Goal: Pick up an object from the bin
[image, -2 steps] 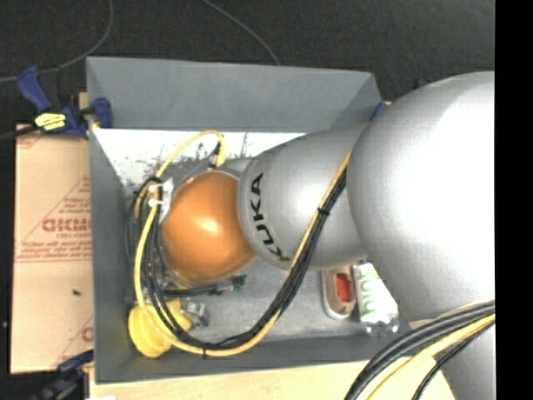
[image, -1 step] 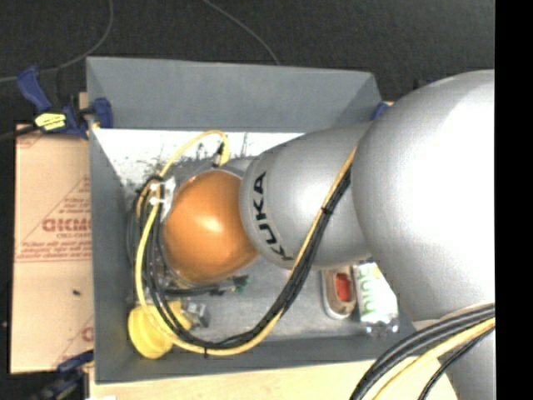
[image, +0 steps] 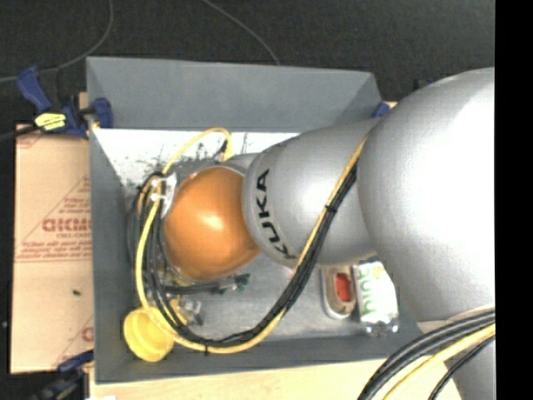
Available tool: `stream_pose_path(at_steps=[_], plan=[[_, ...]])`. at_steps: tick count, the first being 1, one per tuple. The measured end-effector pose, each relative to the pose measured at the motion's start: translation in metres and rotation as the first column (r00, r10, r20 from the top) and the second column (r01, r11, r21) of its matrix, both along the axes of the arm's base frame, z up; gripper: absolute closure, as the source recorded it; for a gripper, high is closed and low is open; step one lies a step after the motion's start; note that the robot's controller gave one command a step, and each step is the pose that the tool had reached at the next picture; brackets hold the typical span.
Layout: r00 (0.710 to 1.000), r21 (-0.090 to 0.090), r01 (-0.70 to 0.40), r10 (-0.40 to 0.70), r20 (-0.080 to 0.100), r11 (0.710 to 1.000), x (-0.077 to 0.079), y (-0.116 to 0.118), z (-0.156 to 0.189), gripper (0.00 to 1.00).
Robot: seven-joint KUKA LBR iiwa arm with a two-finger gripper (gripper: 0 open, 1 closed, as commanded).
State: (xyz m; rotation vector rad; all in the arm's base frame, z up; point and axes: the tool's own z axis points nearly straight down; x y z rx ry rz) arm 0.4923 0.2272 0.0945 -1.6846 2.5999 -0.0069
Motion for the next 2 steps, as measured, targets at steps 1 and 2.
stream_pose_path(at_steps=[1, 2], plan=[[1.000, -0.002, -0.007, 0.007, -0.006, 1.000, -0.002, 0.000, 0.007, 1.00], [1.000, -0.004, -0.007, 0.006, -0.011, 1.000, -0.004, 0.000, 0.026, 1.00]])
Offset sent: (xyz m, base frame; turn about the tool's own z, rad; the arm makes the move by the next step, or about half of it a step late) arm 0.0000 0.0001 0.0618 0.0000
